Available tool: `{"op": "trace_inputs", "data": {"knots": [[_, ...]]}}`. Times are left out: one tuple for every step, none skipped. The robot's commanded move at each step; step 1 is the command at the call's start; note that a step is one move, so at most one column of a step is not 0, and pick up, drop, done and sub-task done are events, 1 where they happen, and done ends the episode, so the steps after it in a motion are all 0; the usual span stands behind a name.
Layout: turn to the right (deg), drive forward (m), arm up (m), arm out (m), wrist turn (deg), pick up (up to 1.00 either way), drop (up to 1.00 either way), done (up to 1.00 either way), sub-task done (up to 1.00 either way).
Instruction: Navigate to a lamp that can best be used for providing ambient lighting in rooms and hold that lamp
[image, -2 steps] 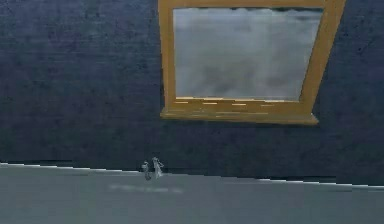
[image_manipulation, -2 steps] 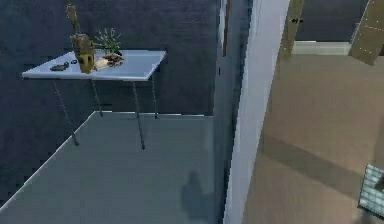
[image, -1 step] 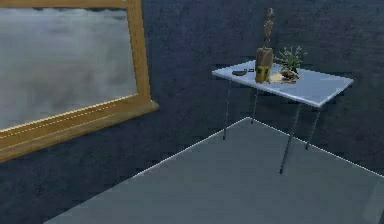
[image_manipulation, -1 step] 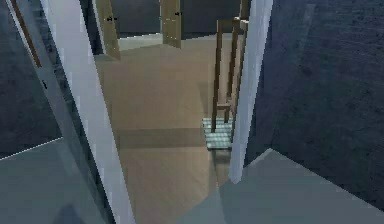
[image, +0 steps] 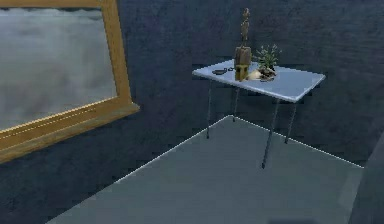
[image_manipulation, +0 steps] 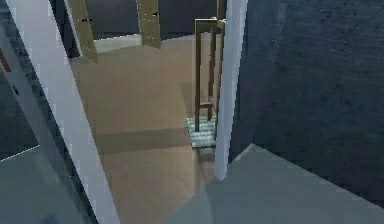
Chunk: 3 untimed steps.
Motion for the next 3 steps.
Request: {"op": "trace_inputs", "data": {"knots": [[3.0, 0.0, 0.0, 0.0, 0.0, 0.0, 0.0, 0.0, 0.0], [0.0, 0.8, 0.0, 0.0, 0.0, 0.0, 0.0, 0.0, 0.0], [42.0, 0.0, 0.0, 0.0, 0.0, 0.0, 0.0, 0.0, 0.0]]}}
